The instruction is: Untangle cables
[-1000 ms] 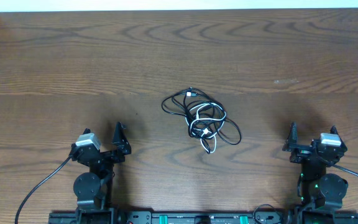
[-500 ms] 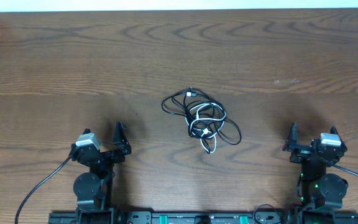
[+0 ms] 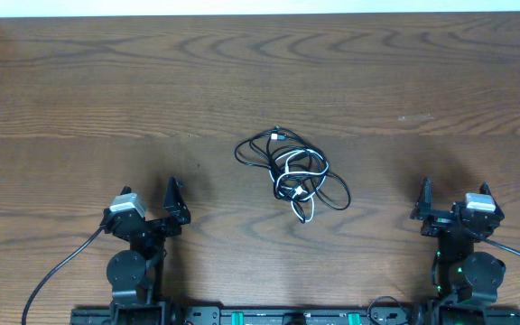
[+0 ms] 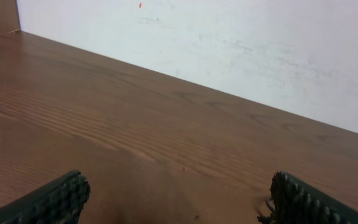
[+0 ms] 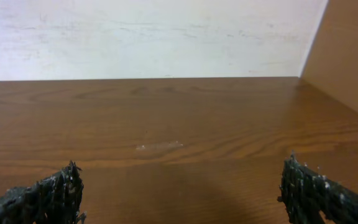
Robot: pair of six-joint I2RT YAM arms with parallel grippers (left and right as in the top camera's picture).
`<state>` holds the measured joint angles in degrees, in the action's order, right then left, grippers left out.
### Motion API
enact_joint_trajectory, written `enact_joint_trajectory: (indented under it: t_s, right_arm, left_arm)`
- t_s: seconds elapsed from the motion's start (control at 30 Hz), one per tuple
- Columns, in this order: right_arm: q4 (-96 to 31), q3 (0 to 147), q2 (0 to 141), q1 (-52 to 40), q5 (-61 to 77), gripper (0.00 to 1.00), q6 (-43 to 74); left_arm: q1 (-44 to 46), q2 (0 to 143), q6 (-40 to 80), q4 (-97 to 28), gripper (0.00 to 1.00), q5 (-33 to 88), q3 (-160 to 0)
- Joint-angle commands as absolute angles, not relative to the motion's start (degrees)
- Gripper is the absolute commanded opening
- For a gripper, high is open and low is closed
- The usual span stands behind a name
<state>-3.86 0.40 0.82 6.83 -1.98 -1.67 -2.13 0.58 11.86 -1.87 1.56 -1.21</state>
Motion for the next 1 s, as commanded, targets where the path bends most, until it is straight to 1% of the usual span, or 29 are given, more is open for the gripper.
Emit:
enact_joint_trajectory:
  t_s: [0.0,0.3,0.53,0.8,0.97]
  right_arm:
    - [-4.1,0.3,0.4,5.9,-2.7,0.99,-0.9]
    - [-4.1,0.3,0.4,5.9,-2.6,0.99,-0.9]
    - [-4.1,0.3,0.4,5.9,-2.6,0.99,-0.9]
    - [-4.1,0.3,0.4,5.9,-2.7,0.99,-0.9]
    - [-4.1,0.3,0.4,5.9,-2.6,0.99,-0.9]
  left_arm:
    - [-1.8,0.3,12.1,-4.1,0.94,0.8,-0.2]
    - [-1.8,0.3,12.1,-4.6,0.94,0.8,-1.1]
    - [-1.8,1.3,10.8,-11.6,0.94,0.8,-6.3]
    - [-1.8,8.2,9.9,-17.7,0.94,0.8,-16.0]
    - [-1.8,15.4,9.9,-23.2,0.94,0.8,-24.1]
